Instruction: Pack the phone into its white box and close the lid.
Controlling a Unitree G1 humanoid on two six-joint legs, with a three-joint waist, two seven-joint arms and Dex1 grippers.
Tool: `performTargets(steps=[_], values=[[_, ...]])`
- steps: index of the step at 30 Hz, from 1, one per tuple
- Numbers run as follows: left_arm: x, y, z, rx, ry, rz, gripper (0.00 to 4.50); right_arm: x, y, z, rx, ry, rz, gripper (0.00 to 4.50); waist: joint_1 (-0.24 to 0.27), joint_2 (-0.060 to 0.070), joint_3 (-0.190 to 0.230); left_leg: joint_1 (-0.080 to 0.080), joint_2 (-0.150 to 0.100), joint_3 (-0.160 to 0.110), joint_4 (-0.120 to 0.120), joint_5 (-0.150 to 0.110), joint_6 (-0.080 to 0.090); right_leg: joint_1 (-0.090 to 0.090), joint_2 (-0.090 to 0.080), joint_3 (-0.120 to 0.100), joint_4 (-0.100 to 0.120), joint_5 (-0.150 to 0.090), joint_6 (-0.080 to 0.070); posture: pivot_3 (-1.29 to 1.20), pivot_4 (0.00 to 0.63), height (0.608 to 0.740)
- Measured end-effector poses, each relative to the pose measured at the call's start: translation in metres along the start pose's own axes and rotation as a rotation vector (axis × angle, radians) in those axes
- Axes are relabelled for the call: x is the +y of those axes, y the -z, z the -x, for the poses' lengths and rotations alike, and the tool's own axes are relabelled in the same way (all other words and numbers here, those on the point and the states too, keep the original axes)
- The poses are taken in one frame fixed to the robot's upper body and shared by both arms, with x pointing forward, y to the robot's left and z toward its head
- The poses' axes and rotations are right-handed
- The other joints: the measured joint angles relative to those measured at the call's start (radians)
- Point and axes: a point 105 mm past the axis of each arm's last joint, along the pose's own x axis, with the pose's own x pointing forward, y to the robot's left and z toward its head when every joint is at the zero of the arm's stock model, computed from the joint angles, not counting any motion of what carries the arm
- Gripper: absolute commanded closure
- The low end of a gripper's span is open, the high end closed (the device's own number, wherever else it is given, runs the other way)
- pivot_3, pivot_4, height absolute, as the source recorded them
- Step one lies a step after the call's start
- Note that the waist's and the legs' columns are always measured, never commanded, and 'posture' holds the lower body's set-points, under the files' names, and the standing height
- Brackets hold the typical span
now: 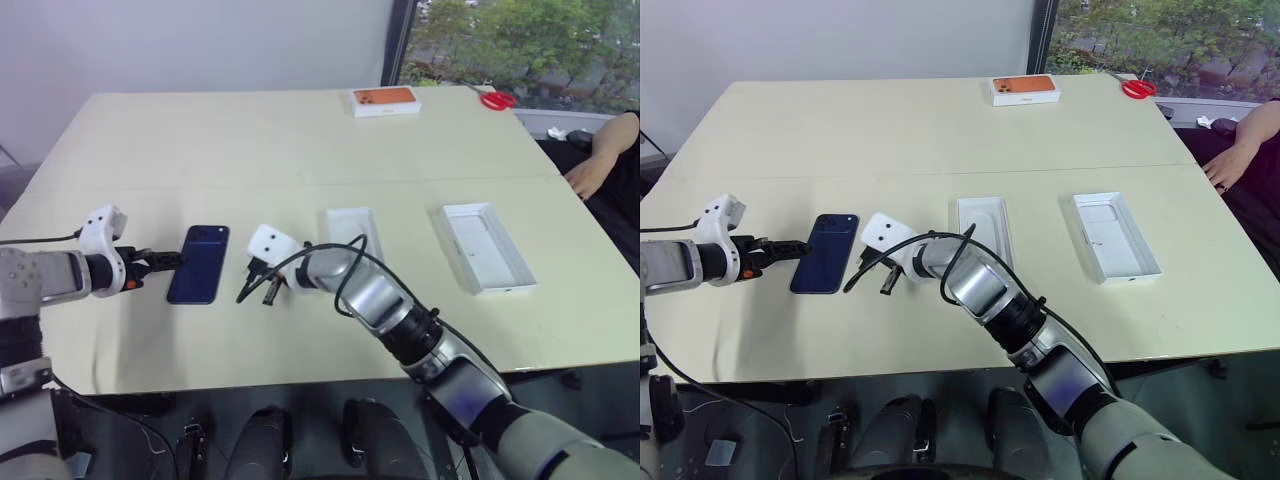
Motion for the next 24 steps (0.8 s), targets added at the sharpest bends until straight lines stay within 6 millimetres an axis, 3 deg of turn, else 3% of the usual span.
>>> performTargets(steps=[3, 11, 24], values=[[-0.009, 0.005, -0.003, 0.029, 0.048, 0.007, 0.03, 0.009, 0.0, -0.007, 0.005, -0.03, 0.007, 4.5, 0.001, 0.0, 0.0, 0.0, -0.001, 0.0, 0.0, 0.0, -0.001, 0.0, -0.001, 0.0, 0.0, 0.0, 0.0, 0.0, 0.15, 0.74], [-0.043, 0.014, -0.02, 0.036, 0.216, 0.036, 0.03, 0.007, 0.002, -0.015, 0.011, -0.03, 0.008, 4.5, 0.01, 0.002, -0.002, 0.0, -0.005, -0.002, 0.0, 0.0, -0.001, 0.001, -0.01, -0.002, 0.001, 0.0, 0.0, 0.0, 0.15, 0.74], [-0.056, 0.022, -0.025, -0.008, 0.328, 0.139, 0.03, -0.002, 0.005, -0.011, 0.012, 0.004, -0.004, 4.5, 0.007, 0.002, -0.002, 0.0, -0.006, -0.003, -0.001, 0.0, -0.001, 0.001, -0.012, -0.002, 0.001, 0.0, 0.0, 0.0, 0.15, 0.74]])
